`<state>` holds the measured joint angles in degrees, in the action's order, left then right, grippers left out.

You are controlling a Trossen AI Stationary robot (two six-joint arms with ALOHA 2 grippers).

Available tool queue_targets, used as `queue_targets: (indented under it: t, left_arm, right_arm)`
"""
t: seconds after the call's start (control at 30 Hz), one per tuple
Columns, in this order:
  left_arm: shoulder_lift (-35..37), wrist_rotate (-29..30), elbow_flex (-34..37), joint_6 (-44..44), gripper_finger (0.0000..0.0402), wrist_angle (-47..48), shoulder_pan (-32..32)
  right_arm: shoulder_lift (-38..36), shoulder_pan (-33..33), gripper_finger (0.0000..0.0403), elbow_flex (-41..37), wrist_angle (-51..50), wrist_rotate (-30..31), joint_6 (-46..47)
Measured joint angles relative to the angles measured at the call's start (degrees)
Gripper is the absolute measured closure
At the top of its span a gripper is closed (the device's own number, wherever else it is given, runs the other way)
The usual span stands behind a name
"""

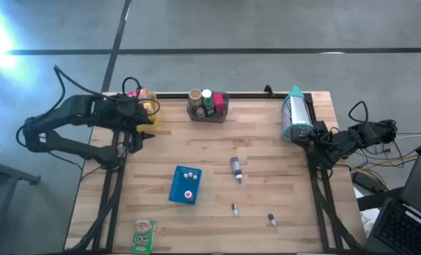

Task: Pick & Place Kitchen Items
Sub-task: Put the green cereal box into the yellow bin

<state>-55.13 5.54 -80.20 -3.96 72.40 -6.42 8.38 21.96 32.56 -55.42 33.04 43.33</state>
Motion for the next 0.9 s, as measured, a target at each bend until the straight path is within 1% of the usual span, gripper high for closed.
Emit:
queue_targets:
  t: [0.13, 0.3, 0.57, 0.7, 0.9]
  left_arm:
    - [-0.1, 0.7, 0.8, -1.2, 0.0168, -0.7, 0.0]
    - [-2.1, 3.5, 1.9, -3.7, 0.0168, -8.1, 0.0]
    - [-6.5, 2.9, 2.6, -11.5, 0.0168, -20.0, 0.0]
    - [-8.8, 2.9, 3.3, -12.5, 0.0167, -25.8, 0.0]
    - [-12.8, 3.0, 3.4, -12.5, 0.0167, -28.8, 1.1]
  right_arm:
    - [0.0, 0.0, 0.0394, 0.0, 0.0, 0.0, 0.0]
    - [0.0, 0.0, 0.0394, 0.0, 0.0, 0.0, 0.0]
    - [0.0, 0.0, 0.0394, 0.0, 0.0, 0.0, 0.0]
    - [0.0, 0.0, 0.0394, 0.0, 0.0, 0.0, 0.0]
    - [0.0, 0.0, 0.0394, 0.0, 0.0, 0.0, 0.0]
